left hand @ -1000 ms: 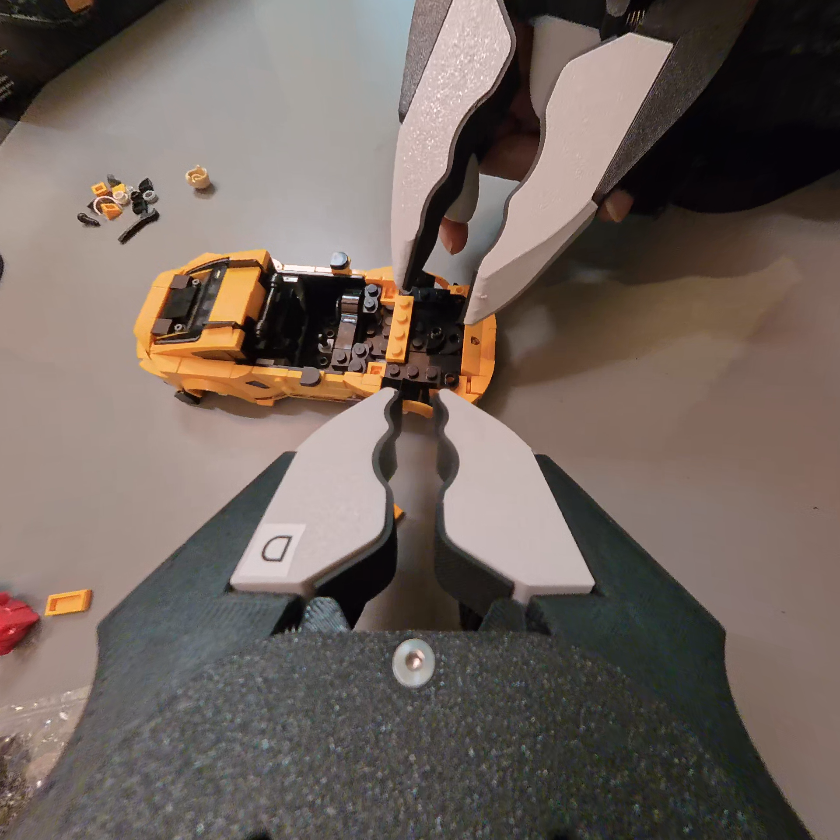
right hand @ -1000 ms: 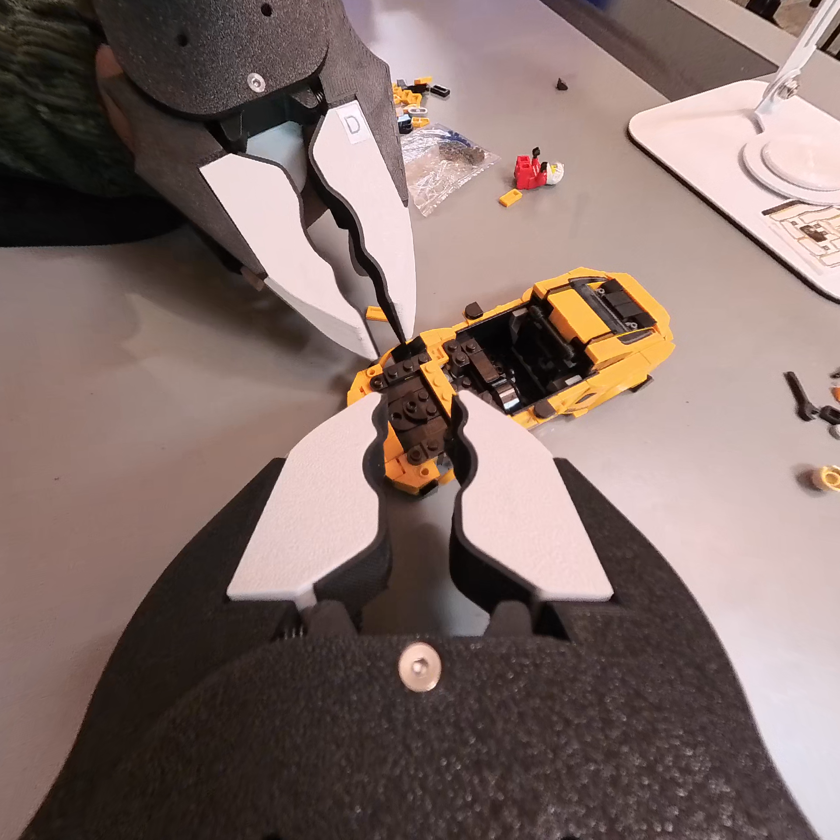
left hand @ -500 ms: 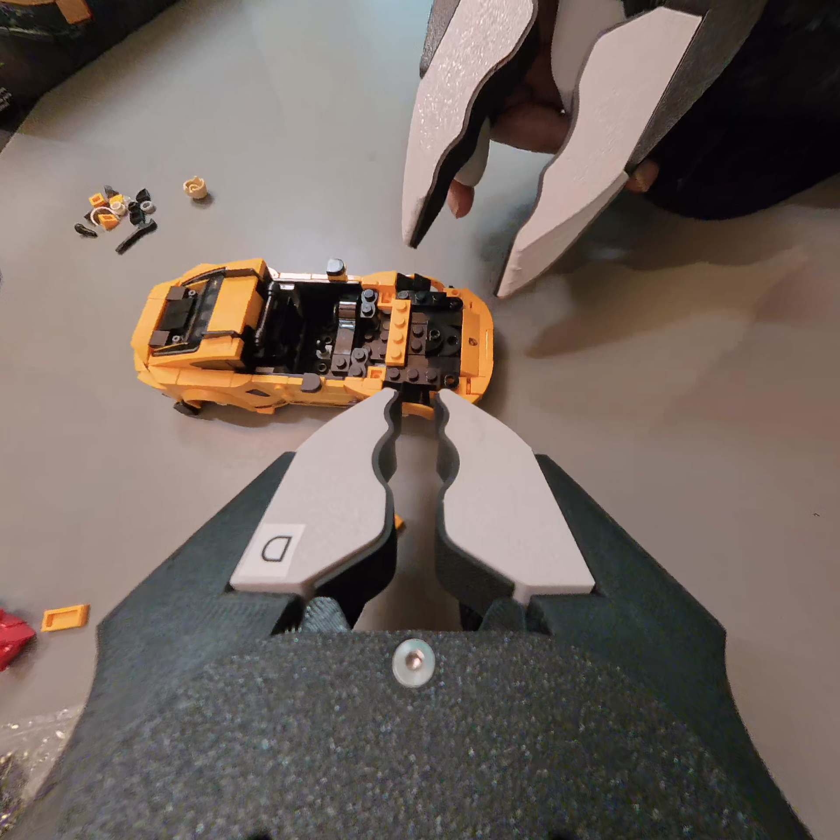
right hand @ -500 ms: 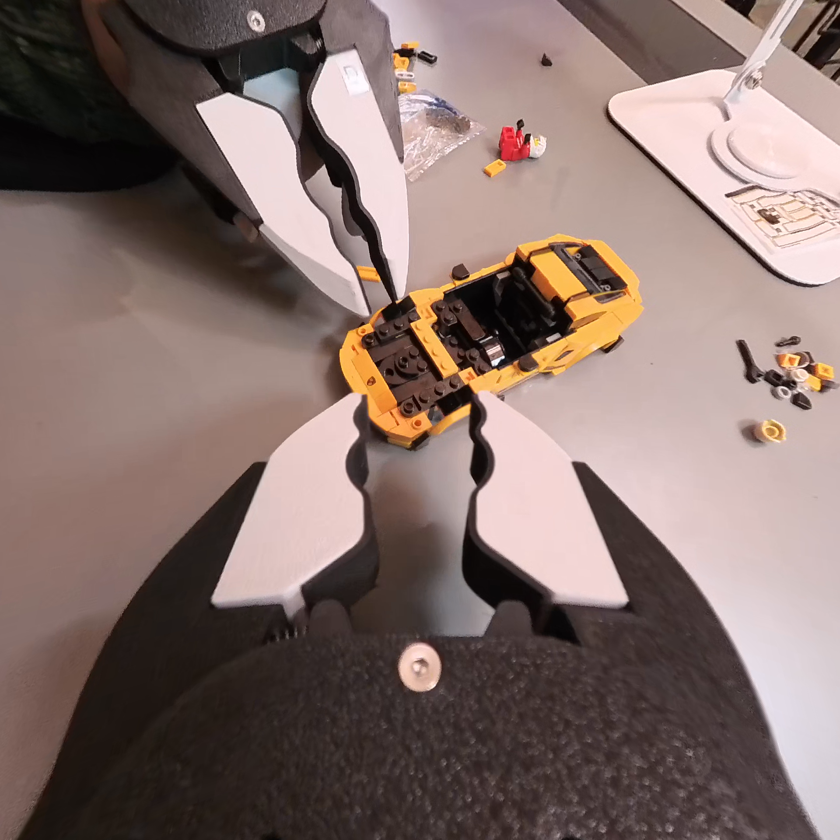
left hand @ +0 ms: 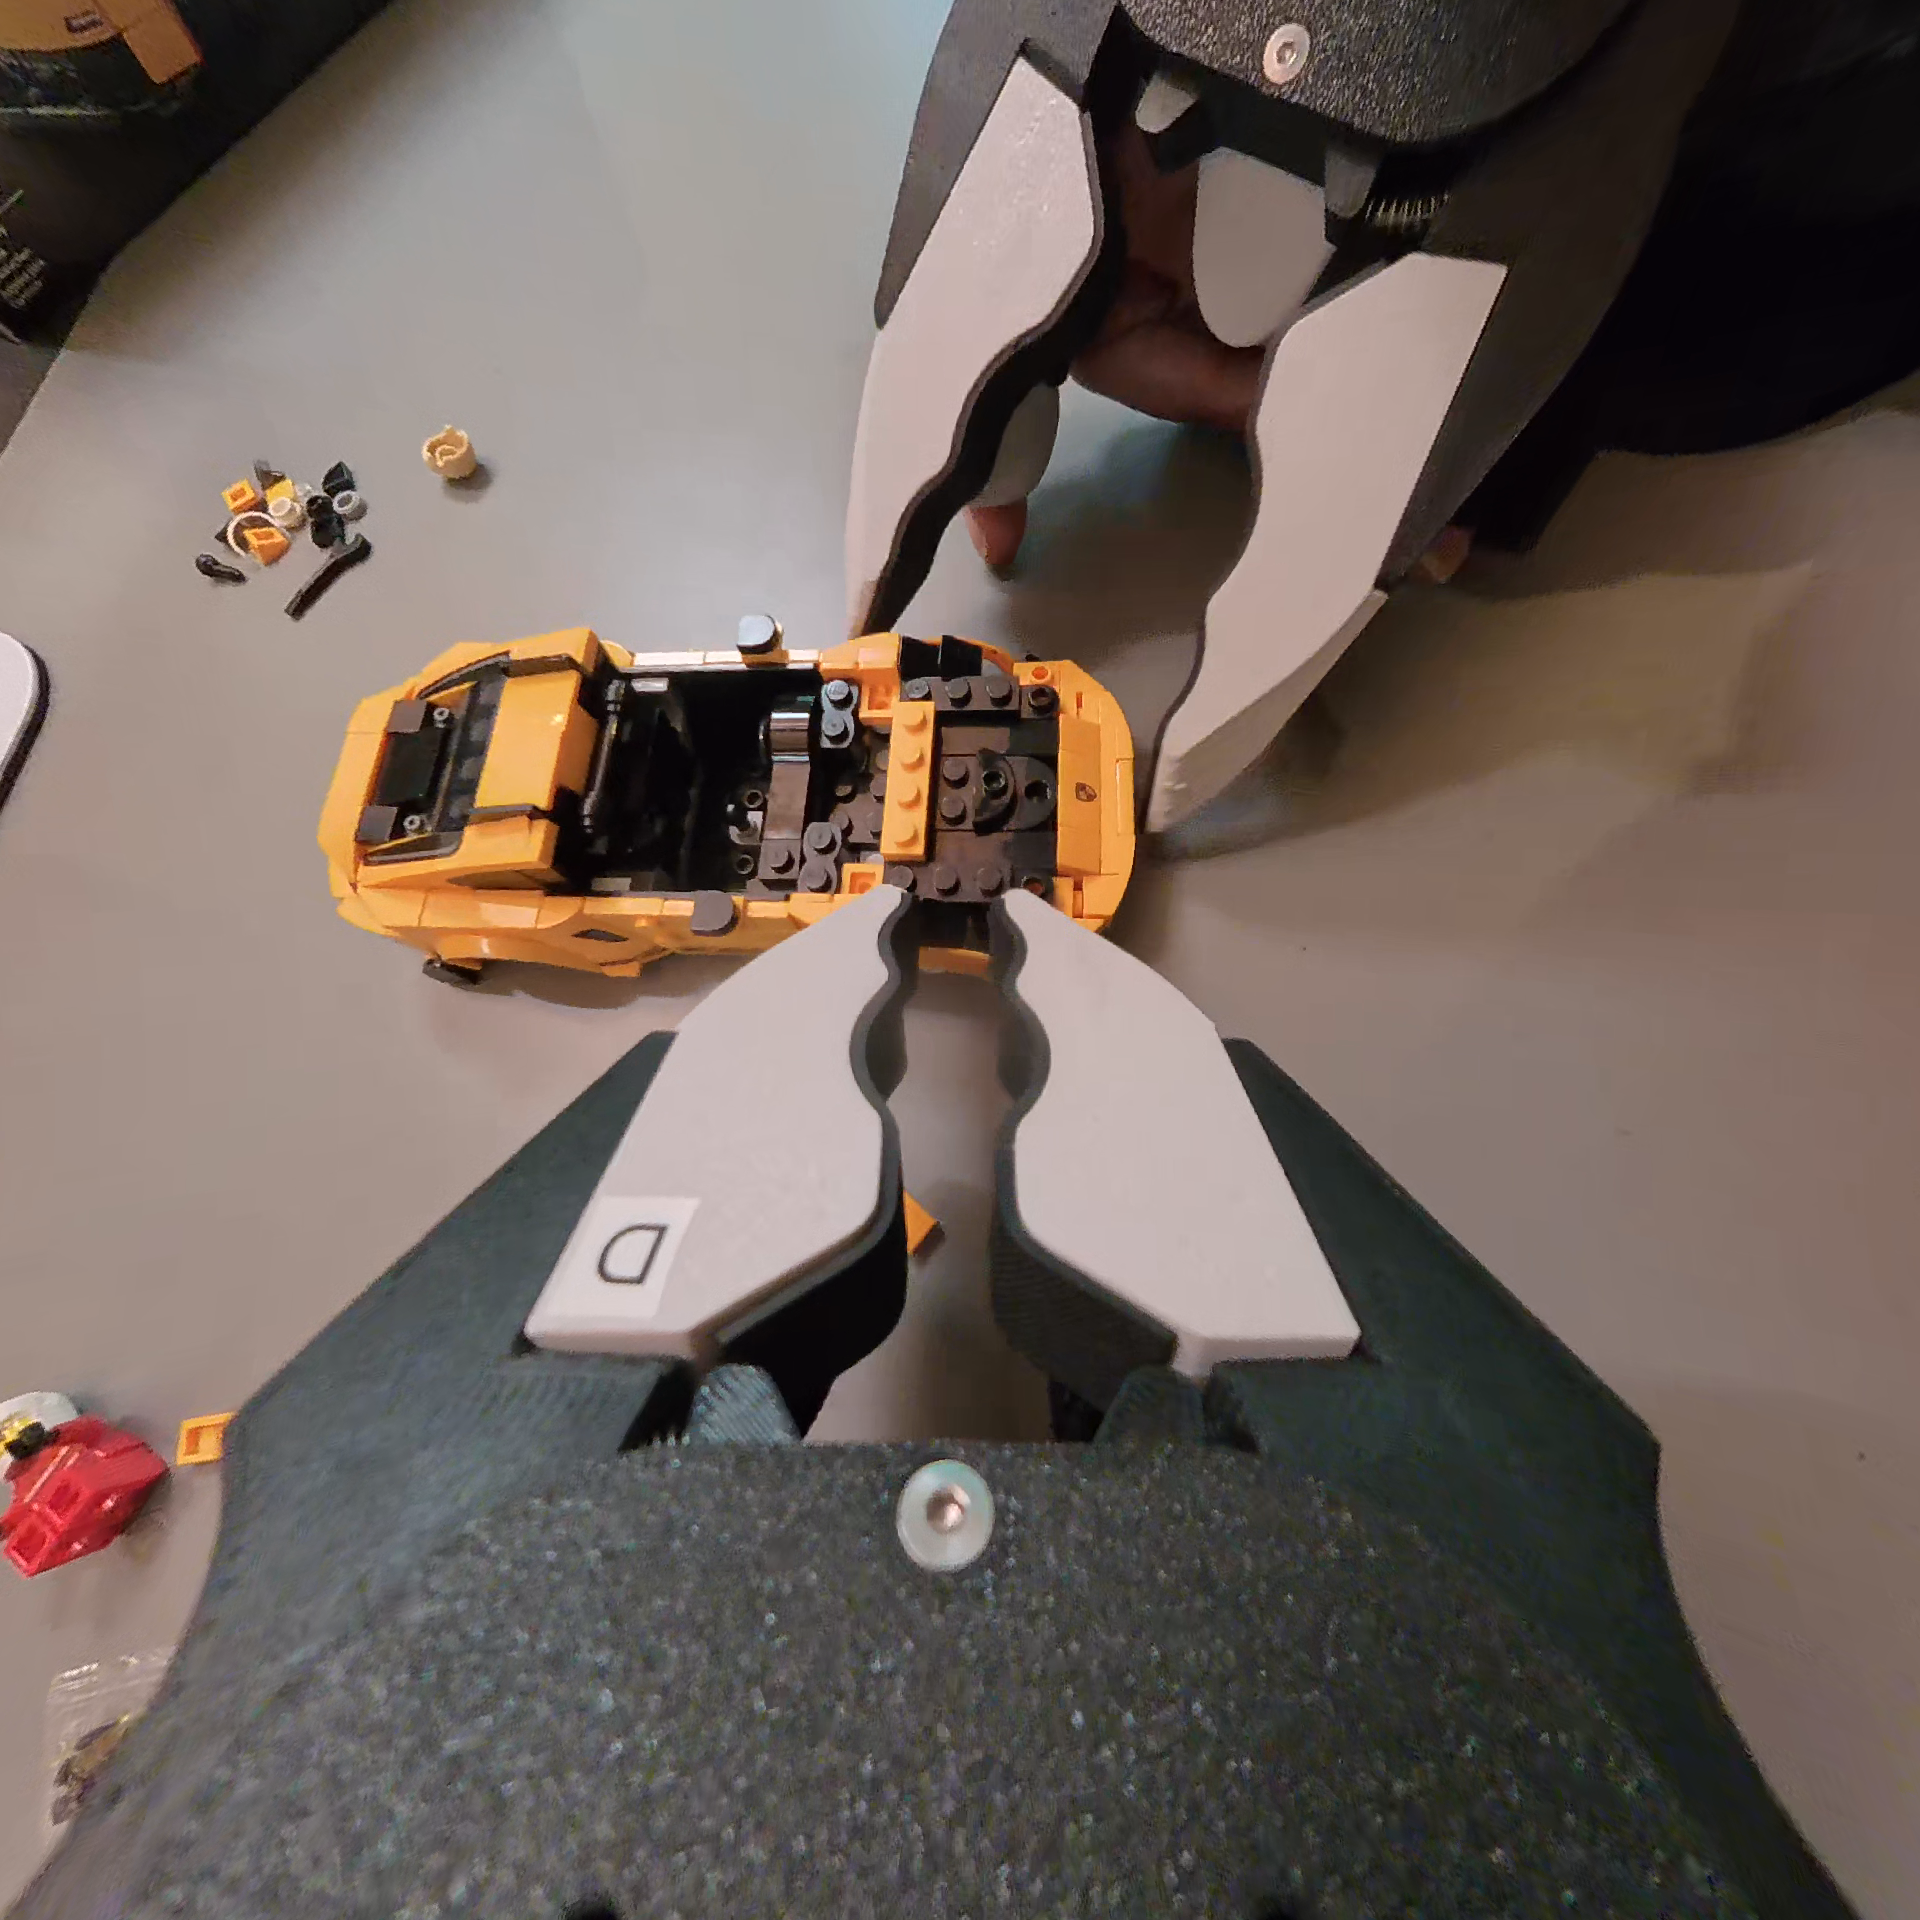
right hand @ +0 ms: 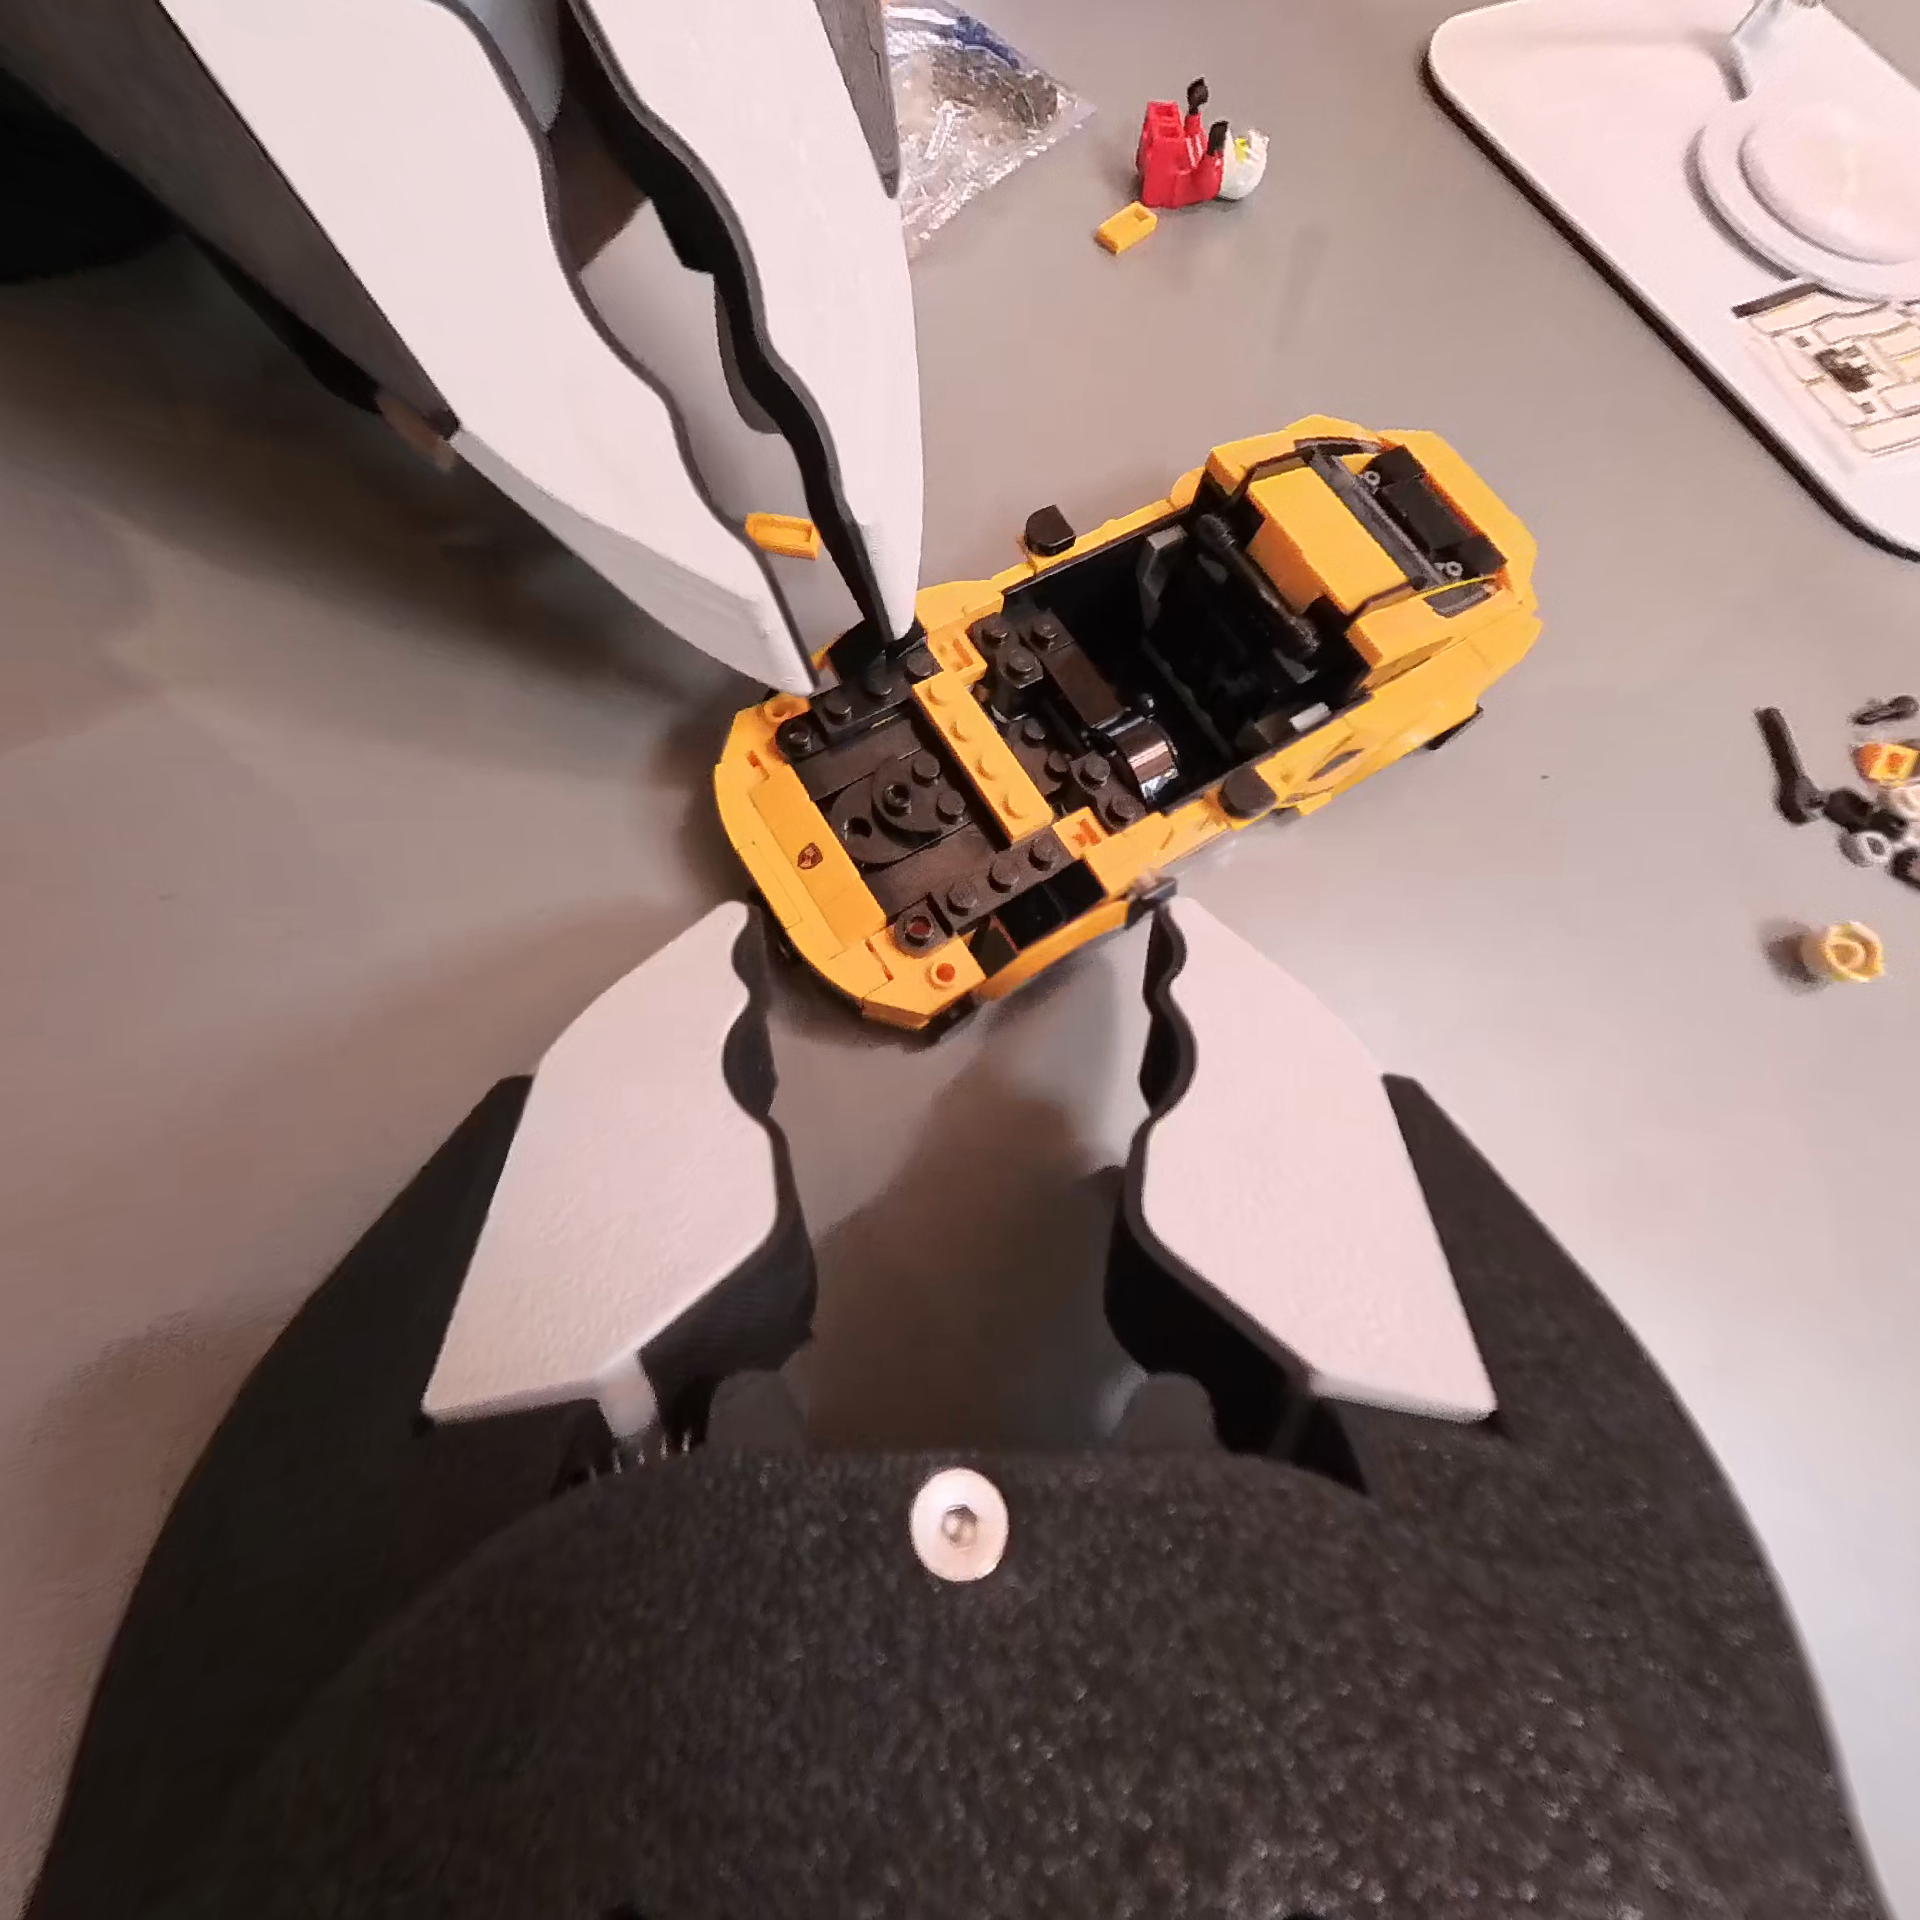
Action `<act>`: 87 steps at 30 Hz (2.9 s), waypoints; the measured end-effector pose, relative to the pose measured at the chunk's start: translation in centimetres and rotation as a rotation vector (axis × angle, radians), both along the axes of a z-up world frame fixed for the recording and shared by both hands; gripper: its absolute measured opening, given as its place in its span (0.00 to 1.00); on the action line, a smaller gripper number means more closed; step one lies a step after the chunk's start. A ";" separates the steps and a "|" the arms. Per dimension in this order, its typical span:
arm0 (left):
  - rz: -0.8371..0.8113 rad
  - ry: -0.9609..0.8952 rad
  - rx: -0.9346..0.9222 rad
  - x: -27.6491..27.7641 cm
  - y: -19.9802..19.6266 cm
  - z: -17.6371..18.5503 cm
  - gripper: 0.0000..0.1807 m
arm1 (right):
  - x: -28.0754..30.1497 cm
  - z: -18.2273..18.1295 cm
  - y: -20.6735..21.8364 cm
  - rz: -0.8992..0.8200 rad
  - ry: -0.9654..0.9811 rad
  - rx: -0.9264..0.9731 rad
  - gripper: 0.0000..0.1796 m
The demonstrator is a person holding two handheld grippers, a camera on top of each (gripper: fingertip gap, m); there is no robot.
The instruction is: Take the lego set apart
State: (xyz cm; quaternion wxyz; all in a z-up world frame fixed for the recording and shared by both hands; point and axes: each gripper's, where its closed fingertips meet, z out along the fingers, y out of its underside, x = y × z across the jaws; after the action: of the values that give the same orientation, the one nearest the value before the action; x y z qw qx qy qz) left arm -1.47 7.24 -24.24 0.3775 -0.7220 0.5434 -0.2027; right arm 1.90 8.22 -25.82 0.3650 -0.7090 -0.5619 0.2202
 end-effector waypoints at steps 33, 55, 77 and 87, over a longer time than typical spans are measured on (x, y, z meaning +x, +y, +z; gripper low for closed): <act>-0.079 0.033 0.071 -1.5 -0.4 0.2 0.00 | -0.5 -0.2 0.4 -0.047 -0.023 0.027 0.37; 0.175 0.189 0.036 -1.7 -0.4 -0.1 0.05 | -2.4 -0.4 0.1 -0.070 -0.047 0.044 0.41; 0.081 0.045 -0.073 -4.8 -1.4 1.1 0.00 | -2.7 -0.4 0.1 -0.094 -0.036 0.038 0.41; 0.054 0.072 -0.098 -4.4 -1.8 0.3 0.08 | -2.6 -0.4 0.4 -0.114 -0.034 0.037 0.41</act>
State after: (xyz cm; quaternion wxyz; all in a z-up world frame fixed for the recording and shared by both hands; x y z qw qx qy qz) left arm -5.85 5.48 -23.94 0.3271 -0.7609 0.5262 -0.1928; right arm -0.66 8.61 -26.17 0.3802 -0.7367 -0.5306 0.1763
